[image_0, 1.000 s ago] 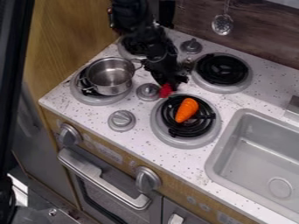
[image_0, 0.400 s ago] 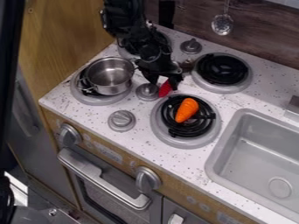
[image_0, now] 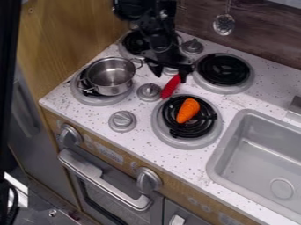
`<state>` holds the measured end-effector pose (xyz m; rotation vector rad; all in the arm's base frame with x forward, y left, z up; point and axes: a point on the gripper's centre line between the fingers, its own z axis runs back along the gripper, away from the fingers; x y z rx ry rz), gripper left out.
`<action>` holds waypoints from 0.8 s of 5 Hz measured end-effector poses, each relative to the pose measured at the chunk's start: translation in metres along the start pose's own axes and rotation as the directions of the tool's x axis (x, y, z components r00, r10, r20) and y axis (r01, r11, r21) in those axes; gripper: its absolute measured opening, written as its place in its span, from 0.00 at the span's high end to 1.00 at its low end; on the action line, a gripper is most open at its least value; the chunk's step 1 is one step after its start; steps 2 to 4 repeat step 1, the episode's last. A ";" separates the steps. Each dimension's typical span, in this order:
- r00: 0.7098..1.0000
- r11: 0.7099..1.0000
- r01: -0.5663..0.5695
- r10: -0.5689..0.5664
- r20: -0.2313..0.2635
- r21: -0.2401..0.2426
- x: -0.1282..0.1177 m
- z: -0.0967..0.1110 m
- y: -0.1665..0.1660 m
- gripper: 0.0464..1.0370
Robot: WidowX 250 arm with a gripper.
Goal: Moves the red fork to the left of the right burners
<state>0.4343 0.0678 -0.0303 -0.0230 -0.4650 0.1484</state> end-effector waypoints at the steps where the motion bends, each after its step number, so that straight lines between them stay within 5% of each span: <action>1: 0.999 0.999 0.023 -0.021 -0.048 0.029 0.008 0.006 -0.008 0.04; 4: 0.999 0.999 0.023 -0.021 -0.048 0.029 0.008 0.006 -0.008 0.04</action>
